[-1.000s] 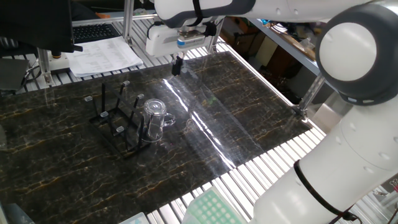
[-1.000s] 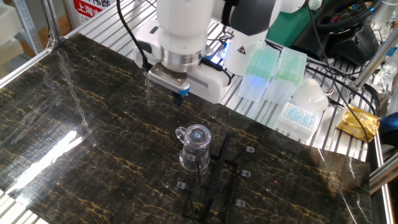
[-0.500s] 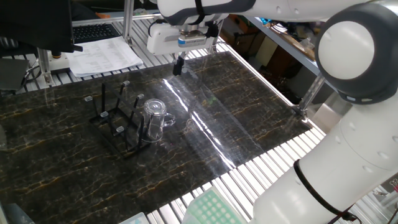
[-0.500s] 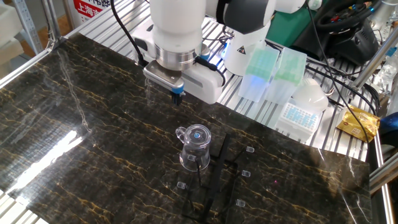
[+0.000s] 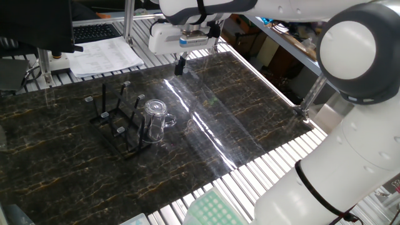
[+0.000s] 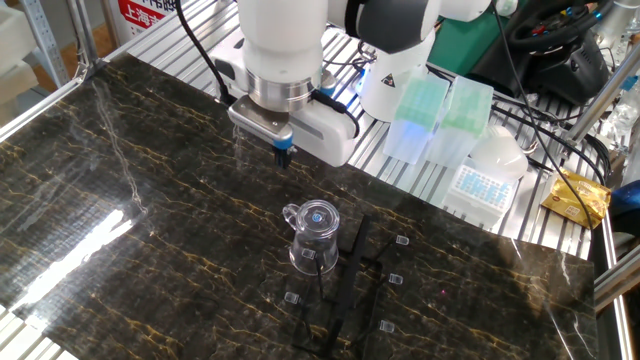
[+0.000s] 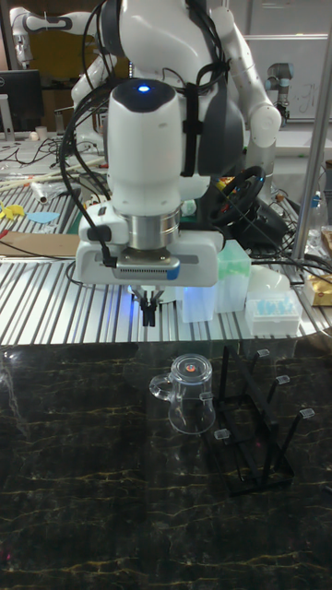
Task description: Put the cup on the cup rack
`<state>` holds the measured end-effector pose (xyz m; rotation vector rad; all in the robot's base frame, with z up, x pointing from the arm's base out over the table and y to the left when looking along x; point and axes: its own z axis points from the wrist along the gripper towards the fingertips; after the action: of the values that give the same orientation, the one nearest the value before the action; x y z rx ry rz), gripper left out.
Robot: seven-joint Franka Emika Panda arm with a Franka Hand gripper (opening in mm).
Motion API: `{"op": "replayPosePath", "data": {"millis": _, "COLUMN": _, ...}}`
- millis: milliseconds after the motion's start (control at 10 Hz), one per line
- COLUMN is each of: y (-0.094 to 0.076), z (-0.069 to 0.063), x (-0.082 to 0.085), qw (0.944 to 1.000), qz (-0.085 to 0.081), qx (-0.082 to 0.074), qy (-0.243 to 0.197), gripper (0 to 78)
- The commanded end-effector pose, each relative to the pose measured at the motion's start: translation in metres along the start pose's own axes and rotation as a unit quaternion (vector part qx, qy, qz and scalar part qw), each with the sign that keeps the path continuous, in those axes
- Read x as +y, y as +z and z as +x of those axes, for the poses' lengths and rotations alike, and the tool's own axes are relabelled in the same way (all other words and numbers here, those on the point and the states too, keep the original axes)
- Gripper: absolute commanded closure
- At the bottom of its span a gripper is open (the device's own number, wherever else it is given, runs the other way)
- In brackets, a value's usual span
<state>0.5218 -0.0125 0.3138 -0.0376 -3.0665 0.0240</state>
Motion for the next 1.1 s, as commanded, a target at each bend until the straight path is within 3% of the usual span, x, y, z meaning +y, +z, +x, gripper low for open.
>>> {"op": "replayPosePath", "data": {"millis": 100, "y": -0.0016, "z": -0.0005, "x": -0.0005, "qw": 1.0000, "qz": 0.002, "qx": -0.001, "qy": -0.002, "gripper": 76.4}}
{"op": "replayPosePath", "data": {"millis": 500, "y": -0.0014, "z": -0.0006, "x": -0.0002, "qw": 0.9999, "qz": 0.010, "qx": -0.009, "qy": -0.007, "gripper": 76.4}}
{"op": "replayPosePath", "data": {"millis": 1100, "y": -0.0011, "z": -0.0009, "x": 0.0000, "qw": 0.9999, "qz": 0.008, "qx": -0.009, "qy": -0.009, "gripper": 76.4}}
